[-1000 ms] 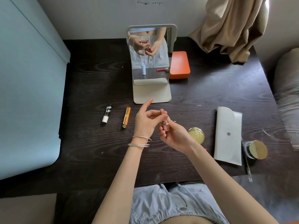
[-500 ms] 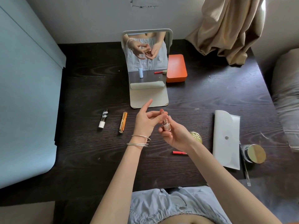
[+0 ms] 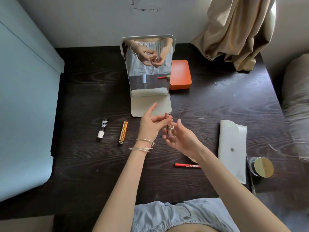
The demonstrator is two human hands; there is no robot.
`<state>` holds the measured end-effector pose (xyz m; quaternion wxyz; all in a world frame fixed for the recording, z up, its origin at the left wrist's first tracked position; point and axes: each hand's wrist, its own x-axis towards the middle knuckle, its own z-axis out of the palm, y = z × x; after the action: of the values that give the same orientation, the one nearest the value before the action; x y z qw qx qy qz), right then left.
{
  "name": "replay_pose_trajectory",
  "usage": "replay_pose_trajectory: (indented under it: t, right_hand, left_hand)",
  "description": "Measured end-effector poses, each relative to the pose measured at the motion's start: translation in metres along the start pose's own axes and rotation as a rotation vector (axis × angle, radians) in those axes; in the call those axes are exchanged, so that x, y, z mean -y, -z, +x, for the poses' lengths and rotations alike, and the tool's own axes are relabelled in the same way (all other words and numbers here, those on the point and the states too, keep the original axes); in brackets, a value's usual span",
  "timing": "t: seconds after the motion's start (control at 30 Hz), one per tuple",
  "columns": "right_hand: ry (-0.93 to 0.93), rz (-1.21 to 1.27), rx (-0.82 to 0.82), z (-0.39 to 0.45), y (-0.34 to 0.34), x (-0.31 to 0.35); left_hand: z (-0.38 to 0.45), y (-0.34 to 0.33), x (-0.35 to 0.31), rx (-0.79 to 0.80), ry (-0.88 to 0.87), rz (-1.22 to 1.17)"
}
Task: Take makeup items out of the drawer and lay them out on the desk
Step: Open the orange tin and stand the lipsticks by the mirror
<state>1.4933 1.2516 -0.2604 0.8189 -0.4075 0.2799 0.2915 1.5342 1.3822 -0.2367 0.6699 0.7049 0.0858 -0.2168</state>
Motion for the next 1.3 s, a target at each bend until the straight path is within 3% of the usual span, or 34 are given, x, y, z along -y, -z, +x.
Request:
replay_pose_trajectory:
  t: [0.1, 0.2, 0.33, 0.63, 1.0, 1.3]
  right_hand:
    - [0.179, -0.350, -0.065, 0.002, 0.015, 0.006]
    - [0.367, -0.812, -0.247, 0.012, 0.023, 0.017]
    - [0.575, -1.017, -0.461, 0.036, 0.026, 0.040]
    - [0.570, -1.013, -0.645, 0.113, 0.049, 0.079]
    - [0.513, -0.959, -0.705, 0.161, 0.050, 0.082]
    - [0.511, -0.942, -0.740, 0.169, 0.050, 0.080]
  left_hand:
    - [0.014, -0.006, -0.001, -0.052, -0.008, 0.018]
    - [0.029, -0.017, -0.003, -0.030, -0.004, 0.005]
    - [0.050, -0.035, -0.005, -0.013, -0.008, 0.064]
    - [0.118, -0.051, 0.010, 0.011, 0.171, 0.524]
    - [0.153, -0.053, 0.016, 0.073, 0.262, 0.701]
    - [0.158, -0.053, 0.022, 0.083, 0.320, 0.689]
